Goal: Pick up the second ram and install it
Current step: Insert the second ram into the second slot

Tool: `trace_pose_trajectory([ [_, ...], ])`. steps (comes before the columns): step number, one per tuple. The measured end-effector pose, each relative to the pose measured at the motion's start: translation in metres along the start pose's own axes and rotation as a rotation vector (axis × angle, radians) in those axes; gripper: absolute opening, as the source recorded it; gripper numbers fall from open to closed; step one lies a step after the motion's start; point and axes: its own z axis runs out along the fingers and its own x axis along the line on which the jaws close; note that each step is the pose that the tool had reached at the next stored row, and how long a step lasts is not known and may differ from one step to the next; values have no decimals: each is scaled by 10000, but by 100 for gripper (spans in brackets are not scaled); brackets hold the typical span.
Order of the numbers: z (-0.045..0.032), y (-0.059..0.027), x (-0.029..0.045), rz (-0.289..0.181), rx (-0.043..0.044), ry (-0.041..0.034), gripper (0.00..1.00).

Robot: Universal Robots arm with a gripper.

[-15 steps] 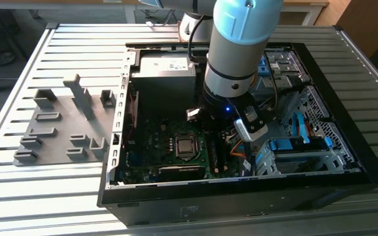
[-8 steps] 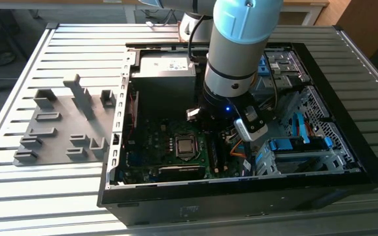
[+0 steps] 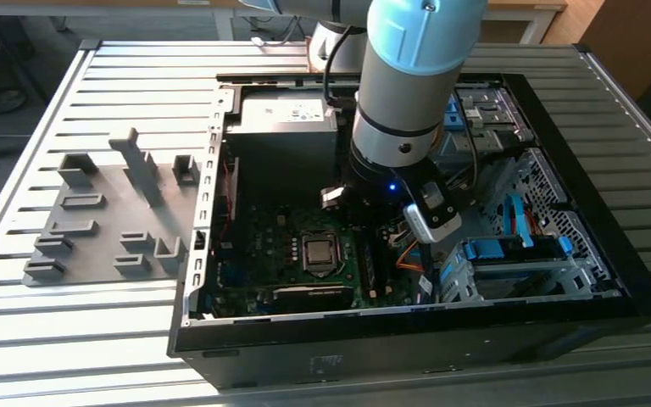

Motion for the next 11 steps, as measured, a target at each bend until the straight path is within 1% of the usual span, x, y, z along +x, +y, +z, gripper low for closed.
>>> trace_pose_trajectory([
  [11,29,0,0,-96,-17,0,14],
])
